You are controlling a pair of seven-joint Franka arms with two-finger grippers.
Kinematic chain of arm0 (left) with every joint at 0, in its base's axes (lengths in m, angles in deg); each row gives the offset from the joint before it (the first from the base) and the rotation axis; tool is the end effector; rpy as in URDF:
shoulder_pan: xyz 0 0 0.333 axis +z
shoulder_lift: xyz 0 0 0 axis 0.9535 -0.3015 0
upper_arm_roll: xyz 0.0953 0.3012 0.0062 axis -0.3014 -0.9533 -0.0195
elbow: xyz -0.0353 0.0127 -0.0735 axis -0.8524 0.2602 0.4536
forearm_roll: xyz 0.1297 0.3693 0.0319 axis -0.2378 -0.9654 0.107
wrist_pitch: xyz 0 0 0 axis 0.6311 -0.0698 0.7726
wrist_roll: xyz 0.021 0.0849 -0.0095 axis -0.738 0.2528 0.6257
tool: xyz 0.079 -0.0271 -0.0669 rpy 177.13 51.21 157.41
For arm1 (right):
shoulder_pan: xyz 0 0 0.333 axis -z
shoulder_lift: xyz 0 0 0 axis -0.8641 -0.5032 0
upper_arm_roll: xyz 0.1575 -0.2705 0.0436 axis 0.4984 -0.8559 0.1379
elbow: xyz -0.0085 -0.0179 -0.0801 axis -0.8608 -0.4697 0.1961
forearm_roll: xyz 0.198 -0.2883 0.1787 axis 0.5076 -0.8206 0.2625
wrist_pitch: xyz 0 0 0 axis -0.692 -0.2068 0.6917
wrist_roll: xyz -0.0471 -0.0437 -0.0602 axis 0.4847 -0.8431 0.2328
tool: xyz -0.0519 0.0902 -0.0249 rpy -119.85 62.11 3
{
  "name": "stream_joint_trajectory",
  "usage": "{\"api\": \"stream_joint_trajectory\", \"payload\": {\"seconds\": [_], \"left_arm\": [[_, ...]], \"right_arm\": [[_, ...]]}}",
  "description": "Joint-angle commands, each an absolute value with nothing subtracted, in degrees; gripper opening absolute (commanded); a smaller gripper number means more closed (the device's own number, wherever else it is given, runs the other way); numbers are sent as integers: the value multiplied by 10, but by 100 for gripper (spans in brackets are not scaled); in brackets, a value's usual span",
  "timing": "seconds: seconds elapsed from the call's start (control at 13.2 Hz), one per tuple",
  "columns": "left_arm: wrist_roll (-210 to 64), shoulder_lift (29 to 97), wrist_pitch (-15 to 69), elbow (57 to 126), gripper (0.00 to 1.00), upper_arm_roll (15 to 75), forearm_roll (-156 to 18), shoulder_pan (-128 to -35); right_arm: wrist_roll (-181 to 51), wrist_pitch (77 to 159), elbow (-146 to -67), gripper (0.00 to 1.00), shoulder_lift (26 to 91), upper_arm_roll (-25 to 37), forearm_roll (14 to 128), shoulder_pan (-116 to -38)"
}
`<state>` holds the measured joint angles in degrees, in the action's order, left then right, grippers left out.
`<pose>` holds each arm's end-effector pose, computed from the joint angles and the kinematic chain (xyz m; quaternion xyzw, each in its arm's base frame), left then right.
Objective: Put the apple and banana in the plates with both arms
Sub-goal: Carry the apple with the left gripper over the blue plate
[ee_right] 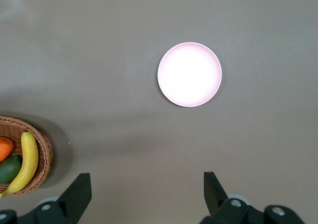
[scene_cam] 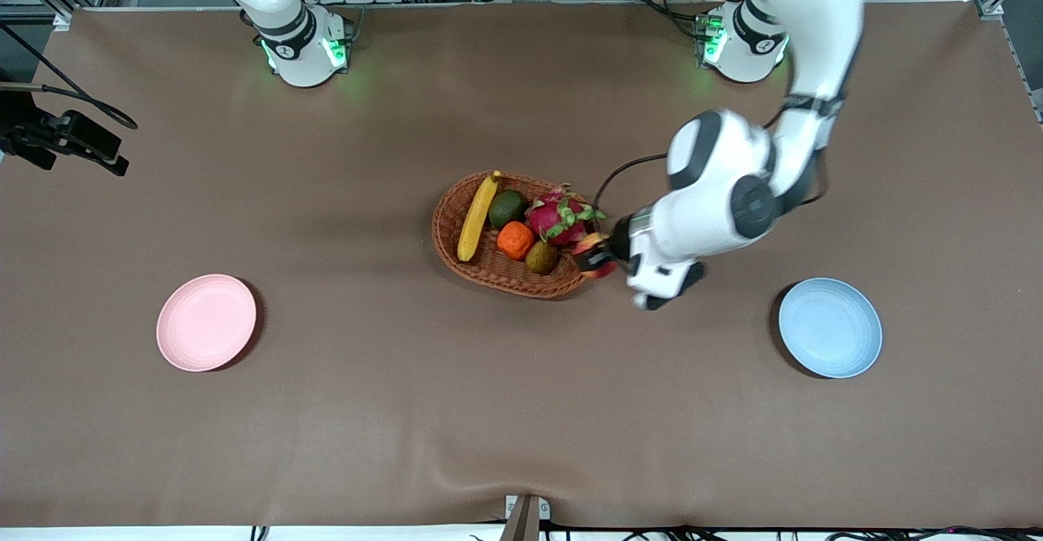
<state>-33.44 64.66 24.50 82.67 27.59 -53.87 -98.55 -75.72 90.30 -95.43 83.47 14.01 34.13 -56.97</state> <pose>0.5936 -0.3257 0.3966 0.9479 0.2533 -0.1193 0.1519 0.5434 -0.0017 0.6510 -0.9986 0.0519 -0.0105 0.0005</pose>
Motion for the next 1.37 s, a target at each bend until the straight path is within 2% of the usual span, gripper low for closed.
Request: {"api": "stream_joint_trajectory", "payload": {"seconds": [0.0,0.38,0.76,1.29], "left_arm": [[-360,686,189,826,0,272,-619,-945],[-514,703,123,826,0,271,-631,-862],[-626,706,105,829,0,272,-688,-799],[-708,701,103,833,0,272,-714,-759]], "right_arm": [[-761,898,-941,100,829,143,341,-565],[-761,898,-941,100,829,143,342,-565],[-761,898,-941,100,829,143,342,-566],[-767,898,-941,100,823,144,350,-571]]}}
